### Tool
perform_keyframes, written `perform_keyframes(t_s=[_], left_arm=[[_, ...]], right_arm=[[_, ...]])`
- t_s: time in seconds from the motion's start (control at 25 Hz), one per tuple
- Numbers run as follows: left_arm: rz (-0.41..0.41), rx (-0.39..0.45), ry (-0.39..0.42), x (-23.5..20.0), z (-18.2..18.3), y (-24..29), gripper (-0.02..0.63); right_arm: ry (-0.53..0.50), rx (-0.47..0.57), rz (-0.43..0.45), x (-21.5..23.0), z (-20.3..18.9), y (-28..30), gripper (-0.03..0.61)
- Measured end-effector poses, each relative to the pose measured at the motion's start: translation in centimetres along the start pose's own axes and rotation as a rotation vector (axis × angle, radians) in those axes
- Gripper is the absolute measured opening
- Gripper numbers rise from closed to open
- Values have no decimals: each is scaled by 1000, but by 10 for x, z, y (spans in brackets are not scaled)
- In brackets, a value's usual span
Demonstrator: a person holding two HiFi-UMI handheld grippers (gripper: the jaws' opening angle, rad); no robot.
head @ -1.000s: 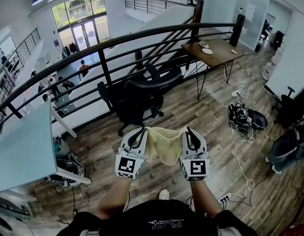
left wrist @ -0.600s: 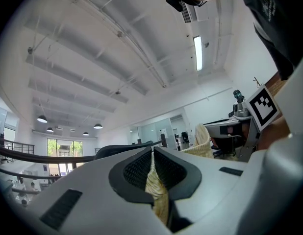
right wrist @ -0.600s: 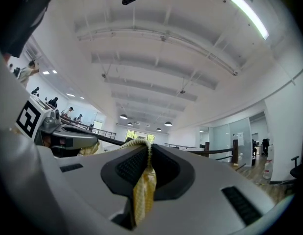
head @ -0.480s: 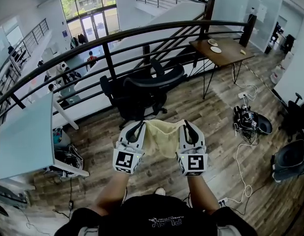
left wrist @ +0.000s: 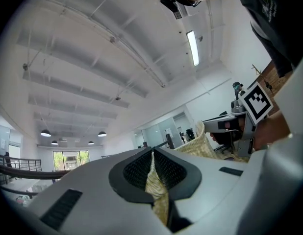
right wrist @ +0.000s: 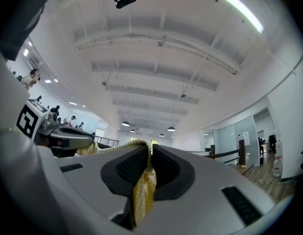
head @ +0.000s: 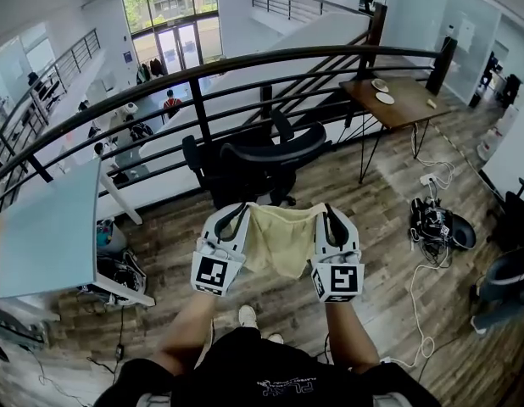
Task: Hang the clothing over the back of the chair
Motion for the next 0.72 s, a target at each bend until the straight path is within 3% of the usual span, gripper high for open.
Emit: perform_keyframes(t_s=[0.36, 0.72], left_arm=[[21, -2, -16, -19, -11, 18, 25], [13, 92, 20, -45, -2, 63, 25]], right_arm=[[-14, 14, 19, 9, 1, 35, 41], [-22, 38, 0, 23, 1, 78, 41]])
Point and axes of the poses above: the fingertips, and each gripper's own axes: y forward along the fingers, x to its right, z out of its top, the point moved 3 cm from there along -y, backward along the fingers, and after that the axes turned 7 degrees about y, right-handed, at the moved point
